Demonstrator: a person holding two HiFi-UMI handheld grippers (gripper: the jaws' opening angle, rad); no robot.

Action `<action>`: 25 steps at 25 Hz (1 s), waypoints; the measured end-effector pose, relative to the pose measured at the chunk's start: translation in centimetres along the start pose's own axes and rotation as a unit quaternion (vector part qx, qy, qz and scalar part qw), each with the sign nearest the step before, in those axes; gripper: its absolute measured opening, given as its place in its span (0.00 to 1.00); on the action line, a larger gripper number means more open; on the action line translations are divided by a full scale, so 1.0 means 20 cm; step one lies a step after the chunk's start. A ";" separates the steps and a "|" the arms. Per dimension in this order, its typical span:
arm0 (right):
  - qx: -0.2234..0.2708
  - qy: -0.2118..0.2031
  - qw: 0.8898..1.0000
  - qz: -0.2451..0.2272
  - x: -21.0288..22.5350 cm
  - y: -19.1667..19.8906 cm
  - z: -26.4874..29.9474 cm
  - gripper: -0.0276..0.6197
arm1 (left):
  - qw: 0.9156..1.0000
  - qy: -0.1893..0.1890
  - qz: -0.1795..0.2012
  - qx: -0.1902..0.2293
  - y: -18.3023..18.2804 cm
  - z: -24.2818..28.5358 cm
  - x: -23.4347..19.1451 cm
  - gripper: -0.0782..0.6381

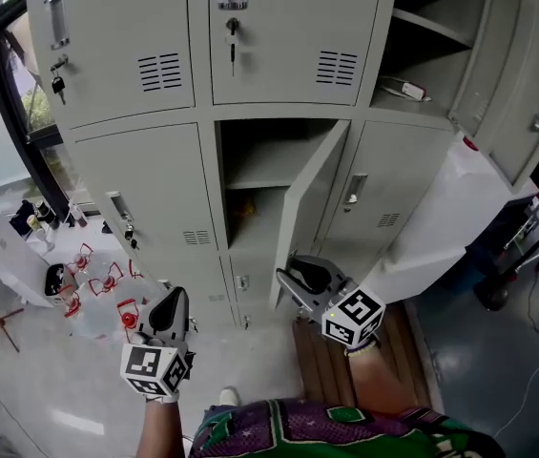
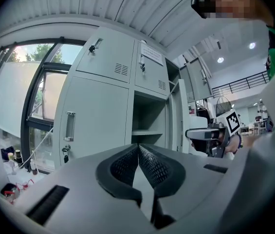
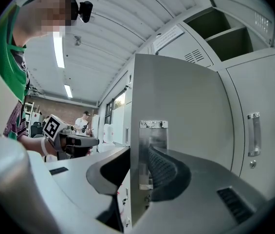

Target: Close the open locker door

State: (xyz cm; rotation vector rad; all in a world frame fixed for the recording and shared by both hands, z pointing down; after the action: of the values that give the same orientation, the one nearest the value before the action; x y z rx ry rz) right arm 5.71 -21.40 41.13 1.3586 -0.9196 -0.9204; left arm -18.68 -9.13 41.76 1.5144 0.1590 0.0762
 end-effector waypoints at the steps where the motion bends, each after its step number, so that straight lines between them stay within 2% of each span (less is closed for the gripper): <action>1: 0.001 0.007 1.000 0.001 0.00 0.00 0.02 0.22 | 1.000 0.004 0.007 0.000 -0.01 0.01 -0.02 0.14; 18: 0.009 0.135 0.991 0.006 -0.04 -0.01 0.39 0.22 | 0.996 0.090 0.012 -0.002 -0.04 0.13 -0.45 0.14; 25: 0.003 0.168 0.986 0.006 -0.04 -0.01 0.51 0.22 | 0.993 0.119 0.012 -0.010 -0.05 0.15 -0.60 0.14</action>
State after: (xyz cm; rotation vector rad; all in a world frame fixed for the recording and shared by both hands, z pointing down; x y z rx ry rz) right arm -4.00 -24.56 41.00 1.4577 -0.6708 -0.6508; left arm -30.11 -13.97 41.68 1.4854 0.3305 0.2773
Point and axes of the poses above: the fingertips, and each gripper's own axes: z forward along the fingers, x to its right, y out of its underside, the point moved 7 cm from there along -z, backward along the fingers, and after that the axes turned 1 degree about -y, right-handed, at the moved point
